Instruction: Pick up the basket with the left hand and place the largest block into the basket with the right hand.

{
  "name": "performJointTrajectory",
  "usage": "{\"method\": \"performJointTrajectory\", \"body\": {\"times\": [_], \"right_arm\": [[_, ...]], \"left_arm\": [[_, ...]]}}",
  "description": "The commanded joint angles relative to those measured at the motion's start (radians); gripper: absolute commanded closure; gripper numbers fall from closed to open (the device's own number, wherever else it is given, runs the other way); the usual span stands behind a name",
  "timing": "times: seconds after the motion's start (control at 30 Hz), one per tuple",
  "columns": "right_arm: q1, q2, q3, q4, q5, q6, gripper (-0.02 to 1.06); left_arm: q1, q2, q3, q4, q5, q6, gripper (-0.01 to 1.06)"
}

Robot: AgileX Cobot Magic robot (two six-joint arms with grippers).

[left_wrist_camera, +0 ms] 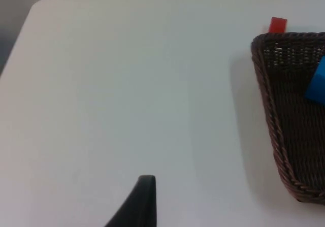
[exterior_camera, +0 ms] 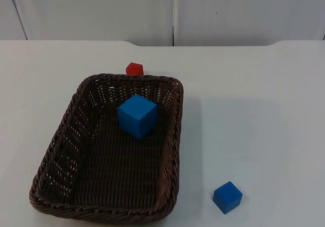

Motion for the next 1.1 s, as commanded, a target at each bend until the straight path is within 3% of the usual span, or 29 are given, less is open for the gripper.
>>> {"method": "performJointTrajectory", "body": {"times": [0.0, 0.23, 0.67, 1.07], "right_arm": [[0.001, -0.003, 0.003, 0.003, -0.003, 0.001, -0.01], [0.001, -0.003, 0.003, 0.003, -0.003, 0.001, -0.01], [-0.011, -0.003, 0.003, 0.002, -0.003, 0.001, -0.01], [-0.169, -0.003, 0.003, 0.002, -0.005, 0.001, -0.01]], "left_arm": [[0.028, -0.003, 0.004, 0.002, -0.012, -0.001, 0.00], [0.104, -0.003, 0.004, 0.002, -0.012, -0.001, 0.00], [0.102, -0.003, 0.004, 0.002, -0.012, -0.001, 0.00], [0.102, -0.003, 0.004, 0.002, -0.012, -0.001, 0.00]]}}
